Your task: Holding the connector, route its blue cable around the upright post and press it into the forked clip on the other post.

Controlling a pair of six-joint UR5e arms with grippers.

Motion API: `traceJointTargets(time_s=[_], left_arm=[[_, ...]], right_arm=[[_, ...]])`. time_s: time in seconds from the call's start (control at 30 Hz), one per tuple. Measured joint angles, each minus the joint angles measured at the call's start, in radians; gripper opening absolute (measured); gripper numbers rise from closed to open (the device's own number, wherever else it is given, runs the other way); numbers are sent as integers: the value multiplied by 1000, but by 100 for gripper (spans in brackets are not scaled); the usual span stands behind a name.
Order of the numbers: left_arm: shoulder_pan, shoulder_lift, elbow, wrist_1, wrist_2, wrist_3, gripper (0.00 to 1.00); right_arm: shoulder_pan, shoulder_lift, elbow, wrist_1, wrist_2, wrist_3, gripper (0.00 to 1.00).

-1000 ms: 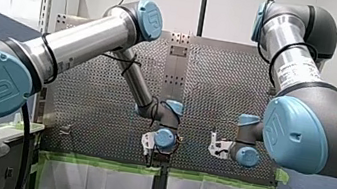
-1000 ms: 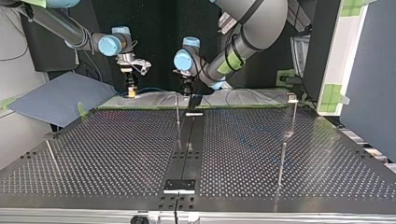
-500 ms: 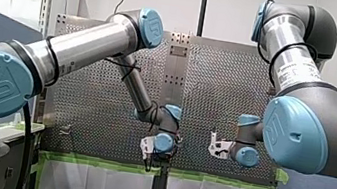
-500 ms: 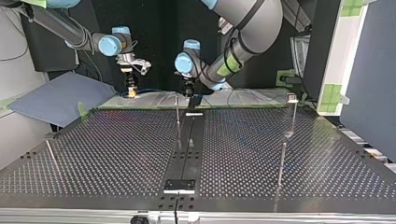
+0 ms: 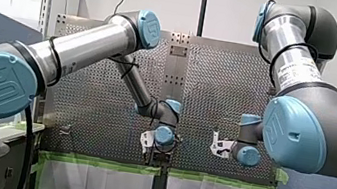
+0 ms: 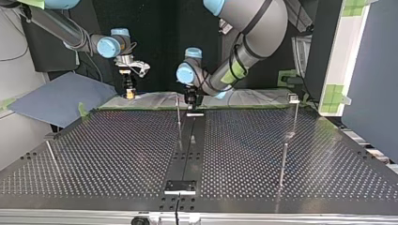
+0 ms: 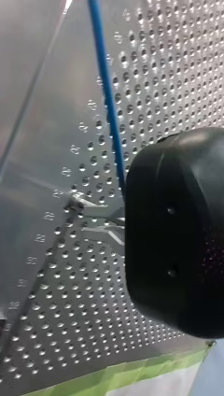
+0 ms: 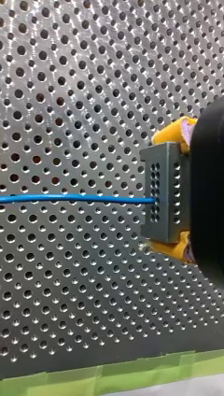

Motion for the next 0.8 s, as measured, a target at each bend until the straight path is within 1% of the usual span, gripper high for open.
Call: traceJointTargets(time_s=[0.17,0.23,0.3,0.33,0.37,0.43,0.47,0.5,0.6,0.73,0.8], left_arm=[[12,0,-1,-7,2,10,15],[16,0,-1,-7,2,16,26],[18,0,-1,-8,1,22,26],[18,0,-1,-8,1,27,55],[19,0,-1,-8,0,32,55],[19,0,-1,-13,-1,46,84],[19,0,-1,-18,-1,54,84],[19,0,-1,-24,-2,62,100],[18,1,-1,-45,-11,90,100],[11,3,-1,-76,-33,129,100],[6,3,-1,-84,-36,145,100]], right_arm=[[-4,0,-3,3,4,0,0],[-4,0,-3,4,4,0,0],[-4,0,-3,4,4,-1,0],[-4,0,-3,5,4,-1,0],[-4,1,-3,5,4,-1,0],[-4,1,-3,5,4,-1,0],[-4,1,-4,6,4,-1,0],[-4,1,-3,6,3,-1,0],[-4,1,-3,9,2,-1,0],[-3,1,-4,10,0,0,0],[-3,2,-3,10,-1,0,0]])
